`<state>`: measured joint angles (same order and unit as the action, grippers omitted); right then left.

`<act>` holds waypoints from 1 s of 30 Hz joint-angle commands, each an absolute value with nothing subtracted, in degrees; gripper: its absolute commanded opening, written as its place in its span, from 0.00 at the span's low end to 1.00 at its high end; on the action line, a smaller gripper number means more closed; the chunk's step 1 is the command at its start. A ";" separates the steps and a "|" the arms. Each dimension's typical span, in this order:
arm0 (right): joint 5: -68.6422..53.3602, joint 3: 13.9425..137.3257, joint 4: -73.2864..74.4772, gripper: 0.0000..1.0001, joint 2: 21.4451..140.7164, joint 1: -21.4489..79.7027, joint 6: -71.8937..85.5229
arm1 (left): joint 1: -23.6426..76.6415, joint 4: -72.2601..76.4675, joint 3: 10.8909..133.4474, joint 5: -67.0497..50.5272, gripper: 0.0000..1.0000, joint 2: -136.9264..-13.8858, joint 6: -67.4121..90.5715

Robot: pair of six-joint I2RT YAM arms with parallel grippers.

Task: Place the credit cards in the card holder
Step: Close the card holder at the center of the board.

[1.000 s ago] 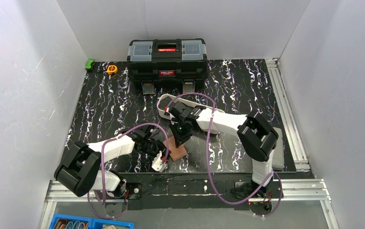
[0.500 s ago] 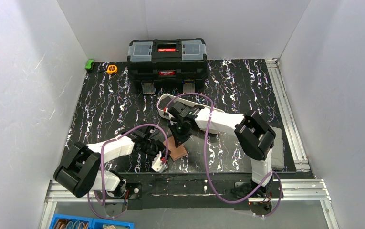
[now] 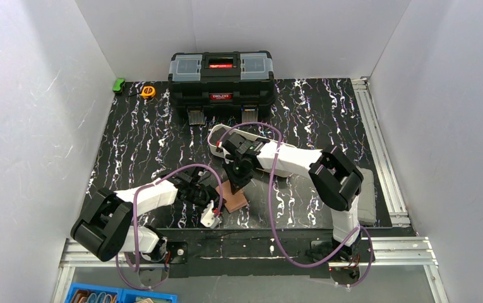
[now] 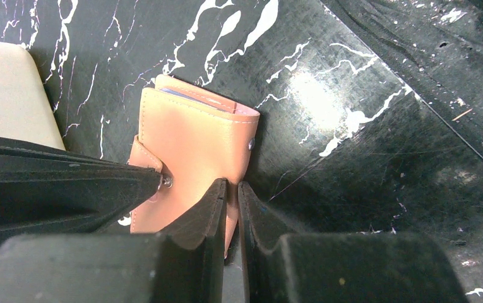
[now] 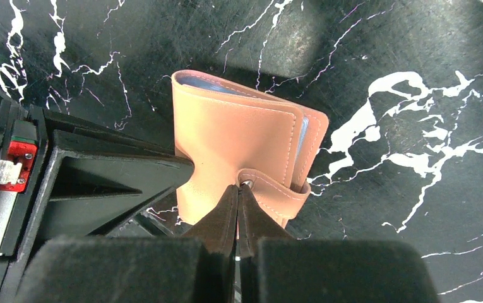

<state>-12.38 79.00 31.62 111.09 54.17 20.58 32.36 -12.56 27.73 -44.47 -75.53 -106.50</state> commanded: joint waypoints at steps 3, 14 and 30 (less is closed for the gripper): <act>-14.27 81.03 31.65 0.01 112.72 54.14 19.97 | 32.78 -17.51 25.93 -47.90 0.04 -75.44 -105.91; -15.12 85.43 36.96 0.01 117.01 55.14 18.87 | 32.78 -16.81 25.77 -47.90 0.03 -75.24 -105.62; -5.98 94.41 46.07 0.01 124.53 59.84 19.00 | 33.00 -15.56 25.58 -47.99 0.01 -75.28 -105.21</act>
<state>-5.93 93.17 46.39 119.50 57.74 19.16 32.34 -11.99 27.33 -44.53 -75.42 -106.00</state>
